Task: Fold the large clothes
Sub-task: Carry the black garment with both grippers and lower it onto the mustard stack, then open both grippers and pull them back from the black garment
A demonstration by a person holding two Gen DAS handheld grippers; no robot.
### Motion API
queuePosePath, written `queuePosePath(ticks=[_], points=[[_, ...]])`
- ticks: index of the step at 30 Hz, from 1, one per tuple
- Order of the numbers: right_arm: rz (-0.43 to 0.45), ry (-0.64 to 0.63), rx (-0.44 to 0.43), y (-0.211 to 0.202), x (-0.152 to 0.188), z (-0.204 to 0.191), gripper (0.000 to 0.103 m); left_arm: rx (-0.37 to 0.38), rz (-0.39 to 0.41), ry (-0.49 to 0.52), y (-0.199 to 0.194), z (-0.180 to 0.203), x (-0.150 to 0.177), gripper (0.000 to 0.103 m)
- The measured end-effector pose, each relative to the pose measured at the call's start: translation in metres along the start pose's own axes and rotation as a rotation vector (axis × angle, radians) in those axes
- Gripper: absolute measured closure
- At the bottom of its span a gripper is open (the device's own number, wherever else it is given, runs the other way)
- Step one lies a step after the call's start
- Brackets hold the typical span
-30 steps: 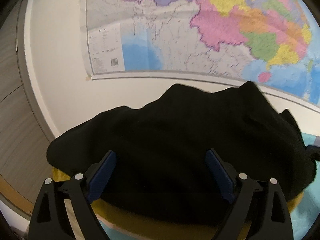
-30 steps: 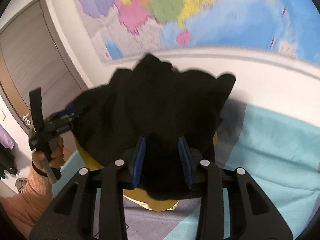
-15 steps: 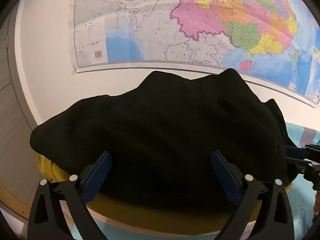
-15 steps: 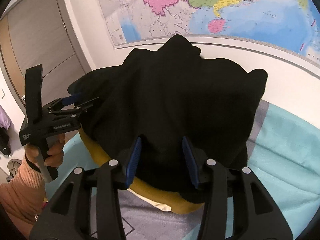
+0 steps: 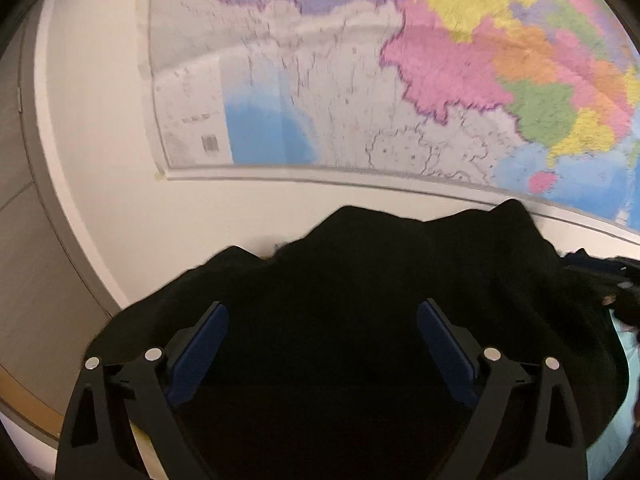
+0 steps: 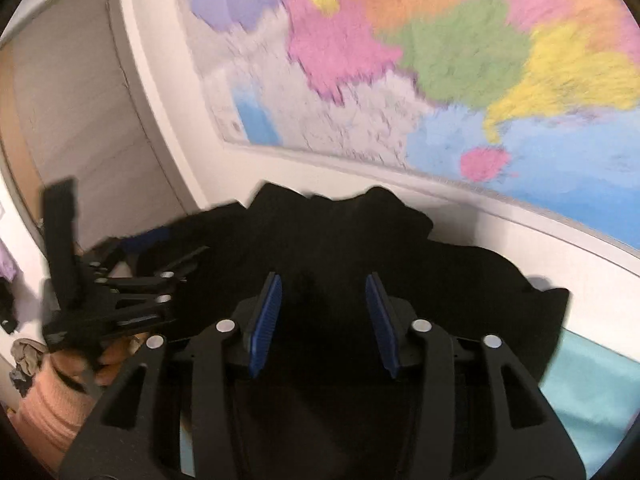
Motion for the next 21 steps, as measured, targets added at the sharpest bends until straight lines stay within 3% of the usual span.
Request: queuePosePath(ticks=[3, 5, 9, 15, 19, 21], points=[[-0.066, 0.059, 0.022, 0.024, 0.008, 0.024, 0.068, -0.023, -0.093, -0.052, 0.028, -0.011, 0.006, 0.014], [-0.069, 0.104, -0.006, 0.024, 0.014, 0.036, 0.071, -0.023, -0.11, -0.075, 0.037, -0.019, 0.011, 0.015], [-0.032, 0.114, -0.006, 0.001, 0.017, 0.035, 0.065, -0.032, -0.07, -0.067, 0.026, -0.023, 0.012, 0.015], [0.071, -0.019, -0.038, -0.057, 0.035, 0.013, 0.06, 0.014, 0.063, -0.043, -0.022, -0.018, 0.021, 0.015], [0.048, -0.072, -0.059, -0.072, 0.058, 0.0, 0.056, 0.08, 0.085, -0.006, -0.035, -0.004, 0.035, 0.015], [0.021, -0.107, -0.029, -0.069, 0.071, -0.003, 0.057, 0.065, 0.066, -0.005, -0.028, -0.002, 0.043, 0.015]])
Point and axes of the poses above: each gripper's, at about its wrist camera, not at the fingertips, and y roughly the way its jaws point, z to its right, x to its underside, the point moved 3 cm from there along y, roughly the way its jaws point, and after that the axes turned 1 degree about y, right-handed, at the moved point
